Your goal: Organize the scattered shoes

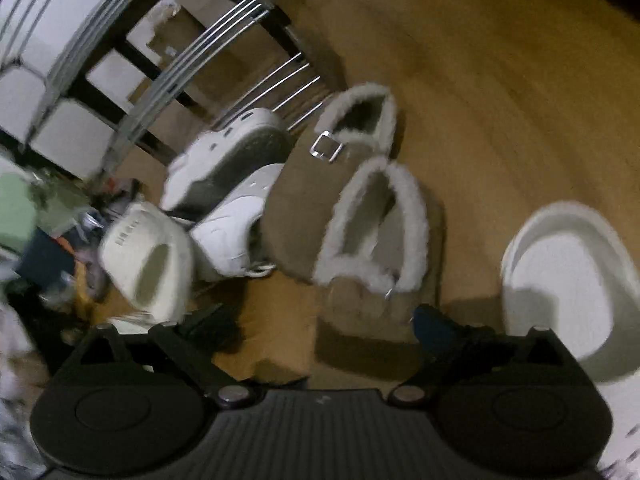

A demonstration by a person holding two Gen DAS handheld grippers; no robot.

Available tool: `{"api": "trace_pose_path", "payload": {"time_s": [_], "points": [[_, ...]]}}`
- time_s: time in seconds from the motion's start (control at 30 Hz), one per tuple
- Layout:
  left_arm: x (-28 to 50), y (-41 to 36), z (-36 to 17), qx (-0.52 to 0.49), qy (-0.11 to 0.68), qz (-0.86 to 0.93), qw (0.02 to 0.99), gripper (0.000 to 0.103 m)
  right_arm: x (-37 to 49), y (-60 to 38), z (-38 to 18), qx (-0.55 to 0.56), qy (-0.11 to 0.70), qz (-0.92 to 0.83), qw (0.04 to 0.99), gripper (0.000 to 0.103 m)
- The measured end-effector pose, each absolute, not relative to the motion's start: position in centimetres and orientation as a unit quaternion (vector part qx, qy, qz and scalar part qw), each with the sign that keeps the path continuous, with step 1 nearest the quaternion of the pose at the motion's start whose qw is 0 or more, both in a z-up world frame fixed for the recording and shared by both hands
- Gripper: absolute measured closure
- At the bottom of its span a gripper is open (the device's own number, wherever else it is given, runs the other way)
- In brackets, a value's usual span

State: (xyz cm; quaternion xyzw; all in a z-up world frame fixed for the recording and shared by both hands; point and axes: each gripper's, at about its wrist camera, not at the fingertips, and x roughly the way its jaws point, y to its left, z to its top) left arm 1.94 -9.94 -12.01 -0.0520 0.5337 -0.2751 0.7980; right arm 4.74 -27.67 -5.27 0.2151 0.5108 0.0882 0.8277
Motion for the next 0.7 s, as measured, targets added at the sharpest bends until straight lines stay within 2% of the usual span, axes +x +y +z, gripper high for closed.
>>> {"api": "trace_pose_path", "payload": {"time_s": [0.13,0.4,0.47,0.53,0.57,0.63,0.7], "points": [[1.2,-10.3,-11.9,-0.059,0.541,-0.283,0.79,0.044,6.9,-26.1,-8.2,0.167,0.565,0.065,0.805,0.004],[-0.2,-8.9,-12.0,-0.066,0.54,-0.293,0.786,0.045,8.7,-23.1,-10.9,0.078,0.592,0.062,0.8,0.006],[-0.7,-8.8,-11.5,-0.059,0.537,-0.302,0.786,0.045,8.0,-22.4,-10.8,0.055,0.581,0.074,0.809,0.027],[-1.3,-8.8,-10.7,-0.045,0.531,-0.314,0.786,0.045,6.9,-22.1,-10.2,0.039,0.565,0.095,0.819,0.039],[-1.9,-9.0,-10.0,-0.035,0.524,-0.328,0.786,0.05,6.4,-22.2,-9.9,0.039,0.56,0.101,0.821,0.044],[-2.7,-9.5,-9.0,-0.024,0.515,-0.351,0.782,0.056,5.2,-22.4,-9.3,0.038,0.553,0.109,0.825,0.049],[-3.5,-10.5,-7.8,-0.025,0.509,-0.377,0.773,0.056,4.1,-23.0,-8.7,0.031,0.554,0.105,0.825,0.049]]}}
